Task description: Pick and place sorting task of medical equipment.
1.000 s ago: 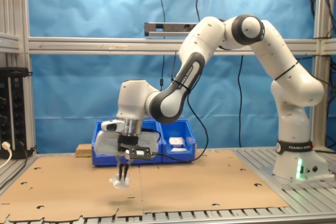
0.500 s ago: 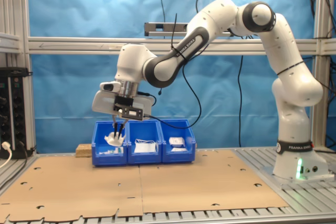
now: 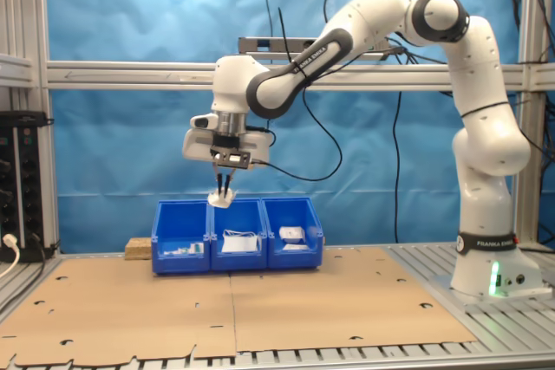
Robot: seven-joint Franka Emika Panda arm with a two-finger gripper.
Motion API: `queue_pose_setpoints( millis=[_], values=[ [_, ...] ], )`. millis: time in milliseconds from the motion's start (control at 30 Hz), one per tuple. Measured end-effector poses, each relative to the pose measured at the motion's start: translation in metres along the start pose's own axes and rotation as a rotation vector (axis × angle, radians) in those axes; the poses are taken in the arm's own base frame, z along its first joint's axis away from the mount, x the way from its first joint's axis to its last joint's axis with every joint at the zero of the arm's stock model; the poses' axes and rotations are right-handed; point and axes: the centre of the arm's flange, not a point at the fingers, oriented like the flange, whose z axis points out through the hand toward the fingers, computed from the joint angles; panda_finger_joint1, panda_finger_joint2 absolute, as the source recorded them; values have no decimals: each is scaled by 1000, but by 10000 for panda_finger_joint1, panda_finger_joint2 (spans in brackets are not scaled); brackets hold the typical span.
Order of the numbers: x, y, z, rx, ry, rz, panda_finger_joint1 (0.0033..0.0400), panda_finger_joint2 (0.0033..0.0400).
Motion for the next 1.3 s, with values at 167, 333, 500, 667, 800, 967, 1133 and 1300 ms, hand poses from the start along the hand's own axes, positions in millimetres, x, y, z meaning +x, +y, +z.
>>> queue_pose_setpoints(
  millis=[167, 333, 500, 667, 800, 967, 1133, 1300],
  values=[
    [-47, 7, -8, 19, -32, 64, 35, 35],
    [-86, 0, -14, 43, -52, 107, 35, 35],
    [-117, -16, -16, 73, -66, 133, 35, 35],
    [-149, -39, -13, 111, -78, 153, 35, 35],
    [-166, -50, -10, 130, -81, 168, 35, 35],
    [-183, -53, -5, 143, -78, 194, 35, 35],
    [-194, -50, -1, 141, -68, 220, 35, 35],
    [-208, -40, 2, 131, -50, 260, 35, 35]
  ],
)
